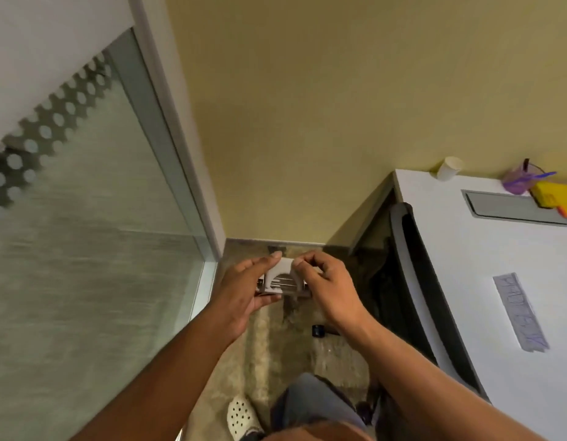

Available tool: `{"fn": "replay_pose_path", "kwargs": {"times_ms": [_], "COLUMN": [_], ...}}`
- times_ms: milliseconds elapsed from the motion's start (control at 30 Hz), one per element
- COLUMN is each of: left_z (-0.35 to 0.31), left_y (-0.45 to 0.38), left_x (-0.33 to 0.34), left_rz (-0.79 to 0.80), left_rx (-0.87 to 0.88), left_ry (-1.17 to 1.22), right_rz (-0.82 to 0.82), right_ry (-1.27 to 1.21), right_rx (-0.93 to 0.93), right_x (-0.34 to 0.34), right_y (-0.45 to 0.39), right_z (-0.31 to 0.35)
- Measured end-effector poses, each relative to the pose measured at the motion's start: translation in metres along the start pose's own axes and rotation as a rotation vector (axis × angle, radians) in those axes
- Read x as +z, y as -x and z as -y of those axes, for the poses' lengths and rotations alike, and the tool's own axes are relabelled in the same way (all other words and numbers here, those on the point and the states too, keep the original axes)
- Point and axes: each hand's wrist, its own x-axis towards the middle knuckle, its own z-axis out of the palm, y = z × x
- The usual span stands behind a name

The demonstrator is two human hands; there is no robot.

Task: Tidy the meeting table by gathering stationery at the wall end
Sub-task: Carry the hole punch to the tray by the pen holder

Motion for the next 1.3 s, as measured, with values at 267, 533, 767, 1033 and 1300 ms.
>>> {"fn": "replay_pose_path", "kwargs": {"times_ms": [267, 533, 767, 1033, 1300], "left_z": [-0.07, -0.135, -0.161, -0.186, -0.212], "left_y": [-0.116, -0.218, -0.284, -0.366, -0.43], "left_x": [0.05, 0.112, 0.162, 0.24, 0.314], "left_rz": [0.169, 0.265, 0.392, 0.608, 0.938], "left_rx": [-0.031, -0.038, -0.131, -0.25, -0.322], "left_ry": [-0.081, -0.212, -0.266, -0.347, -0.517], "right_rz": [-0.163, -0.251, -0.331, -0.591, -0.836], "right_ry": [0.045, 0.063, 0.158, 0.119, 0.038], "right_rx": [0.077, 0.077, 0.129, 0.305, 0.415], "right_x": [-0.032, -0.079, -0.117, -0.171, -0.226], "right_y": [-0.105, -0.207, -0.264, -0.325, -0.371], "right_z": [0.028, 0.042, 0.04, 0.037, 0.044]}}
